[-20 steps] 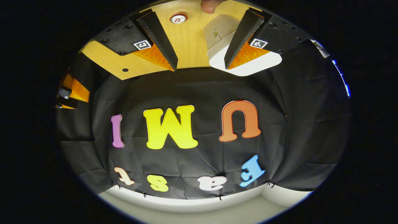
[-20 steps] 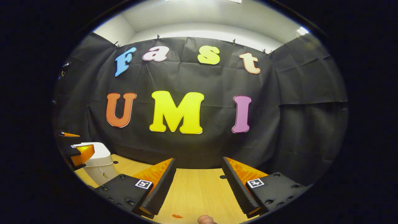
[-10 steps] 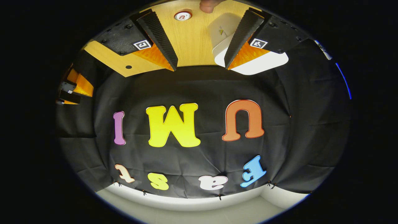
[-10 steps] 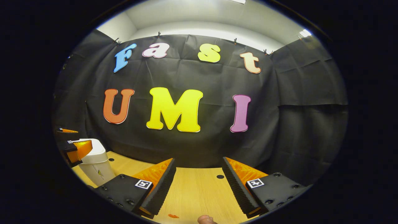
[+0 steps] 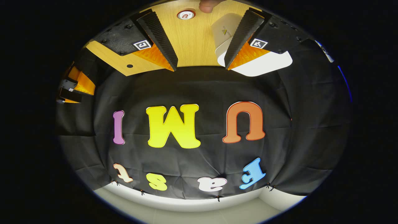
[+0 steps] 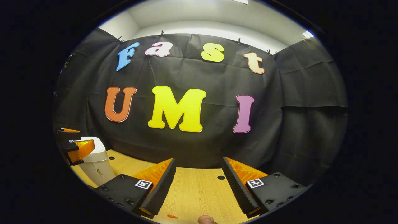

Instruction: Press the lid of the desktop garbage bin to open it, pick up the crumpled paper on the desktop and throw it into the bin, then pick up the pop can on the desktop and drop it into the bin, and finally close the garbage bin lid.

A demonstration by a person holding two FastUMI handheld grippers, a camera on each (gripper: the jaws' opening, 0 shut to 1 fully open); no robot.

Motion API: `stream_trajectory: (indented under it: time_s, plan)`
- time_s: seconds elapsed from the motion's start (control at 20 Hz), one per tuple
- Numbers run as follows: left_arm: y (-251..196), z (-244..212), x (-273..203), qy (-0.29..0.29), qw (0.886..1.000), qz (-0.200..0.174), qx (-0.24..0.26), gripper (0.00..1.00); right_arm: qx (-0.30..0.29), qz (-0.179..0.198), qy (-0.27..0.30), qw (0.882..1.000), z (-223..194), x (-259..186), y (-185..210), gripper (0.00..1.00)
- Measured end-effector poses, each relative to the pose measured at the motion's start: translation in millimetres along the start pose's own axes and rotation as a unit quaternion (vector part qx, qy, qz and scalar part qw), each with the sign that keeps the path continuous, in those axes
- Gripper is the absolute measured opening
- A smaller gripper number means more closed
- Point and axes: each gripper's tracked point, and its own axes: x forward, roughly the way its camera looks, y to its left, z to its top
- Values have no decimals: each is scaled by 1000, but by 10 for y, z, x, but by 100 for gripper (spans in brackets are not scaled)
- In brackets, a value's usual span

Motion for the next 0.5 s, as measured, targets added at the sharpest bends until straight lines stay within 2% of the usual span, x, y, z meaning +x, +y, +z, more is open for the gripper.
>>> stream_trajectory:
  time_s: [0.25, 0.5]
  plan:
    - [13, 21, 39, -2, 1000, 4, 3, 99, 1, 4, 10, 1000, -59, 45, 27, 94]
    - [49, -68, 88, 21, 1000, 7, 9, 98, -3, 8, 13, 1000, -77, 63, 69, 94]
